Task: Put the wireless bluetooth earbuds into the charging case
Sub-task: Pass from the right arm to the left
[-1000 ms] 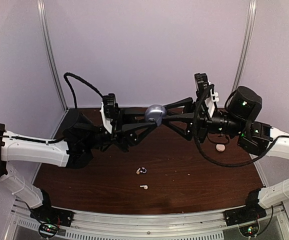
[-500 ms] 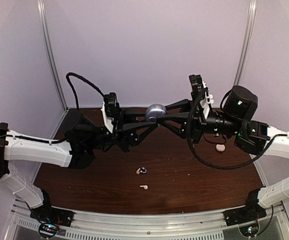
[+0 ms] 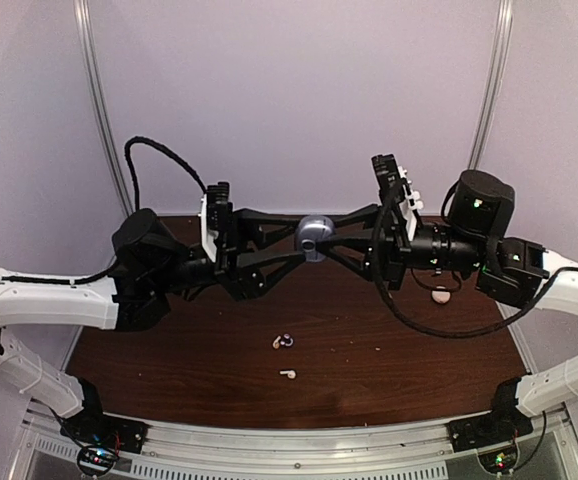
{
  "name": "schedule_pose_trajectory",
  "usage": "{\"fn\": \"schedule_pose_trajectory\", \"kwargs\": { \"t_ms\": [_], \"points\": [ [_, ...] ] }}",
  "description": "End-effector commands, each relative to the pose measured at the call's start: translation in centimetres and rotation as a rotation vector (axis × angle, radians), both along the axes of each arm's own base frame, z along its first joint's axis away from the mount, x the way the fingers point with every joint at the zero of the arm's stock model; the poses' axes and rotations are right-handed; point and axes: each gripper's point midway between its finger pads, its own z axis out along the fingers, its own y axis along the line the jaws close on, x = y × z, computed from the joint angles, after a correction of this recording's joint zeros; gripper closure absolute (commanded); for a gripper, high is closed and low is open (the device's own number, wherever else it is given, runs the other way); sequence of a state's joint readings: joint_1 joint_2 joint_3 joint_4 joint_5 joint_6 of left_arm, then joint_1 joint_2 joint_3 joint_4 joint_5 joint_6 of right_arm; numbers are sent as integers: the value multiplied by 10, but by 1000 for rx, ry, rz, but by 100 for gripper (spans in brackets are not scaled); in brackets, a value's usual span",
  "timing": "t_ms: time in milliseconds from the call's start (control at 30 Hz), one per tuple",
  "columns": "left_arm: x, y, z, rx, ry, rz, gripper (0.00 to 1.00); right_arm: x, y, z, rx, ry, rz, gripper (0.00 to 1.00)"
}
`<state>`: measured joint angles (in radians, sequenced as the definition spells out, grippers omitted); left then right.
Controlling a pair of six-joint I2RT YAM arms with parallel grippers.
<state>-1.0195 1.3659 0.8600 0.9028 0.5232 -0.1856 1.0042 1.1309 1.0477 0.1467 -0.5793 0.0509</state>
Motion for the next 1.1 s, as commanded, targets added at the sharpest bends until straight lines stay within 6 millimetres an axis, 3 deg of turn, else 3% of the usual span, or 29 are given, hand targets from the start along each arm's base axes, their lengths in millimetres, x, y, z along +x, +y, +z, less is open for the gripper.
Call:
{"fn": "schedule_pose_trajectory", "kwargs": {
  "t_ms": [0,167,400,633,867,967,1067],
  "points": [
    [13,3,-12,167,-47,92,42,4,-7,1,-40,-4,-57,86],
    [22,-6,-24,360,-50,97,42,6,-5,-16,-108,28,-60,88],
    [13,-18,-42,484,-30,-26,50,11,-1,-33,-201,35,-66,88],
    [21,-20,-48,519,-49,14,66,15,2,-42,-250,42,-76,88],
    [23,-18,-54,553,-64,24,69,17,3,-50,-293,41,-80,89],
    [23,-18,-54,560,-75,24,75,16,4,-50,-294,39,-73,88],
    [24,-17,-54,566,-82,30,82,16,3,-48,-287,34,-74,80]
  ]
}}
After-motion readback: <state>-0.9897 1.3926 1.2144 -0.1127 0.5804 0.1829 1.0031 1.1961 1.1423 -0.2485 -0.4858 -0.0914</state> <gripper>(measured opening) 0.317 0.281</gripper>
